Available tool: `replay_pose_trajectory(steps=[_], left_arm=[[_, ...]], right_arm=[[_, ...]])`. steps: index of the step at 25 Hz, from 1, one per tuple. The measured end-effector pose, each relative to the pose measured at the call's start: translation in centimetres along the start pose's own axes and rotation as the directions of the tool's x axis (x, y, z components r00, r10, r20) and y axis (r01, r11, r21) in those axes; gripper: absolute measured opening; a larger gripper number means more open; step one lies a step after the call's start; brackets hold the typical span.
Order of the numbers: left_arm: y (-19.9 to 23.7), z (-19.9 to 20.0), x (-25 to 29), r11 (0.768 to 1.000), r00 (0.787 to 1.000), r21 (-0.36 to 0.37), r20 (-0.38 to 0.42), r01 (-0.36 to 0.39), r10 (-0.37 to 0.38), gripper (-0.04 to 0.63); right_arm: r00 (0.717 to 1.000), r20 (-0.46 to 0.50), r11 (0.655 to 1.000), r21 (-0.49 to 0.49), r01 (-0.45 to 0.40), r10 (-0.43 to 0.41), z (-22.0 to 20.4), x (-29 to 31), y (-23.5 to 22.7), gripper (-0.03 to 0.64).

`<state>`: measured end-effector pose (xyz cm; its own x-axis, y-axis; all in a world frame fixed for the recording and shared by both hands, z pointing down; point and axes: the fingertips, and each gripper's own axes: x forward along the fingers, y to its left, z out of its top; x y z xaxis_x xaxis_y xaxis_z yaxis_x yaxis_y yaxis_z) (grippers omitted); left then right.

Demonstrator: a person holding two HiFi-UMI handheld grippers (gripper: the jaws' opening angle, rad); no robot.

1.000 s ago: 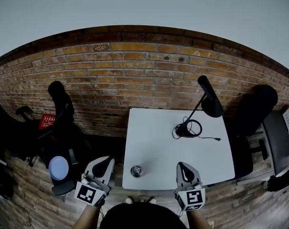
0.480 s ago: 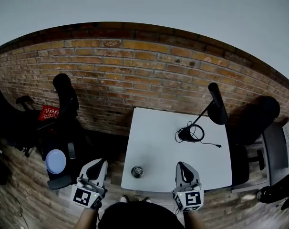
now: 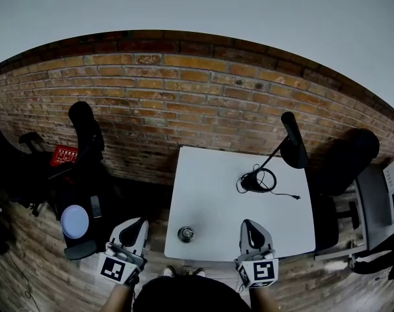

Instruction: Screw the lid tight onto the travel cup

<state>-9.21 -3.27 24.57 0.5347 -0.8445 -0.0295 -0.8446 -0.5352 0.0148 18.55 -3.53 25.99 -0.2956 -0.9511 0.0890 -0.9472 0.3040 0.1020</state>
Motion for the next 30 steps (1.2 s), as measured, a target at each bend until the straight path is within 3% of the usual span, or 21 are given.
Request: replay_pose_trajectory(steps=[6, 16, 30], left_arm=[[-0.8, 1.5, 0.7, 0.999, 0.999, 0.023, 0.020, 0.038, -0.038, 0.025], [-1.1, 1.1, 0.4, 0.999, 0.999, 0.011, 0.002, 0.043, -0.043, 0.025], [-1.3, 0.1, 0.0, 0.999, 0.999, -0.009, -0.020, 0.034, -0.035, 0.025]], right_arm=[[1.000, 0.015, 0.999, 0.046, -0.005, 0.004, -0.1, 0.0, 0.1, 0.014], [0.996, 0.012, 0.996, 0.019, -0.092, 0.092, -0.1, 0.3, 2.4, 0.012], [0.995, 0.002, 0.995, -0.001, -0.096, 0.096, -0.6, 0.3, 2.9, 0.012]])
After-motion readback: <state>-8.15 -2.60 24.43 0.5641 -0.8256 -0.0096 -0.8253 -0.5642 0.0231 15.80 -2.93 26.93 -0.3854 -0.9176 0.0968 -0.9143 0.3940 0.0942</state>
